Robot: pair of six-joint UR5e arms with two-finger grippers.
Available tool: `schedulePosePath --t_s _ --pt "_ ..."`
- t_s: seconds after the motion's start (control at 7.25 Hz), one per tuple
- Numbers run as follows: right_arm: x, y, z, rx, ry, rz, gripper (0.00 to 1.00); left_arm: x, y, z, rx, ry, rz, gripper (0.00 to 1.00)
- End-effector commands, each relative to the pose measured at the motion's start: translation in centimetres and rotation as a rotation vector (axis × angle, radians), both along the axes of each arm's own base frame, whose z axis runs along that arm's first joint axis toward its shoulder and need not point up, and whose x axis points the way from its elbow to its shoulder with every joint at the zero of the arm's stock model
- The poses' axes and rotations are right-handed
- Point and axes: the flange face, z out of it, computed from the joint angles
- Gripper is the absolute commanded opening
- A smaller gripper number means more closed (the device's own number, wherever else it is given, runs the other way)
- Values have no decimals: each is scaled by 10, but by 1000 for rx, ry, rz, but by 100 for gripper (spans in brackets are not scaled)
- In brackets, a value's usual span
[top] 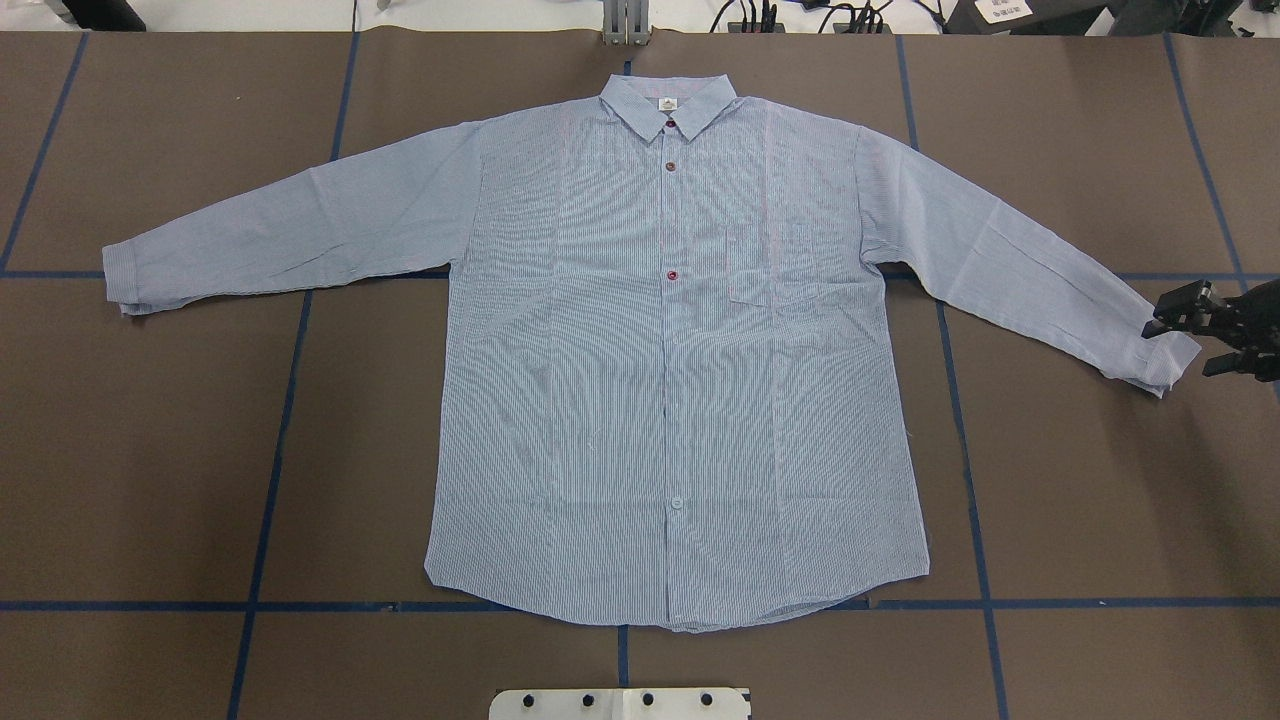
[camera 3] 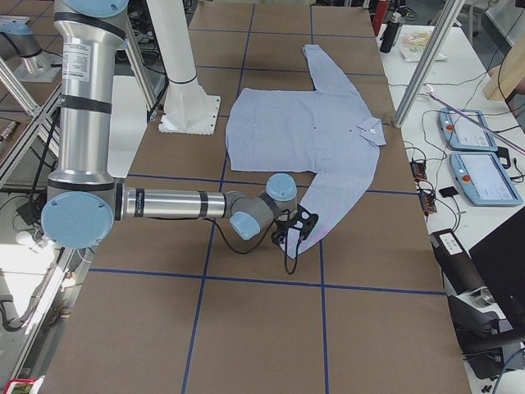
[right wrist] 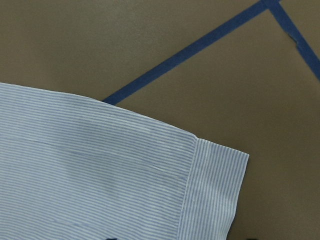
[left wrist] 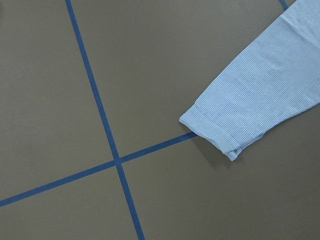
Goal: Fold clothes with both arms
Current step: 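Grasp the cuff of the sleeve nearest the right gripper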
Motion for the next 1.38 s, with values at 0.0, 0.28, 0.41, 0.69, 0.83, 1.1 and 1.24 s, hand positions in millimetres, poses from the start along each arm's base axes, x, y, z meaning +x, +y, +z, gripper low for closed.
schedulePosePath --t_s 0.0,0.28,0.41,0.69,0.83,1.1,1.24 --pt "-5 5 16 -32 12 4 83 0 0 0 0 5 3 100" --pt "-7 9 23 -64 8 -2 83 0 0 -1 1 7 2 100" --pt "-8 10 25 -68 8 -6 83 0 0 -1 1 7 2 100" --pt "-12 13 25 -76 0 -22 77 0 1 -2 3 7 2 100" --pt "-13 15 24 -84 -16 -35 73 -1 5 0 -2 7 2 100" --pt "-15 16 23 -95 -22 -33 55 -1 5 1 -3 7 2 100" --pt "-15 16 24 -99 -22 -31 32 -1 5 1 -3 7 2 100"
